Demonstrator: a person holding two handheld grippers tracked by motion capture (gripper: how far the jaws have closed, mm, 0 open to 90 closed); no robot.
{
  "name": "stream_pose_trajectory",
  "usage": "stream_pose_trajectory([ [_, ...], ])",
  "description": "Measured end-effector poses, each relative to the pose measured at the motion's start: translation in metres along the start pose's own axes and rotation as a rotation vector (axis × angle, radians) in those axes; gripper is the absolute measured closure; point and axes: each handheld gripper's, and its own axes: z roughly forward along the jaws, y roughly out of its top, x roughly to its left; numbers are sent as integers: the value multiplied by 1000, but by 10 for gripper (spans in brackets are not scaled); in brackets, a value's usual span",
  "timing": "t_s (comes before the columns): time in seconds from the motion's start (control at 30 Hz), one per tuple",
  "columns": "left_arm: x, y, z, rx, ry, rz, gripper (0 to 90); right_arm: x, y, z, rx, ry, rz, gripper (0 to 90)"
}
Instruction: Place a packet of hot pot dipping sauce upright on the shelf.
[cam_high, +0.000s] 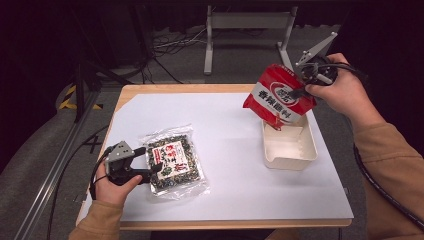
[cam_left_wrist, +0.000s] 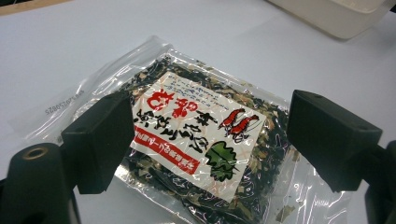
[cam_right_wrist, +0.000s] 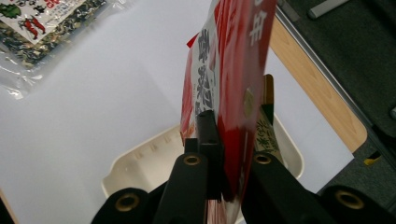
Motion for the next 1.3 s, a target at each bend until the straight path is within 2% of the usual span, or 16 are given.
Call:
stream_pose_trajectory([
  [0.2,-1,-2,-2,3,6,-10,159,-9,-5,3,-4,-30,11,886],
  [0.6,0,-2,-2,3,6,-9,158,-24,-17,14,0,-104,-13,885],
  [0.73,0,-2,-1,3,6,-9,158,-26,-20,16,2,-117,-17,885],
  [0.9,0,-2,-1,5,6,-6,158,-28,-22,16,12,-154,-37,885],
  [0.97,-1,-2,-1,4,7,-9,158,-29,-23,16,21,-182,-51,884],
  [1.3,-1,-2,0,6,2,-10,158,-31,-27,16,59,-221,-71,883],
])
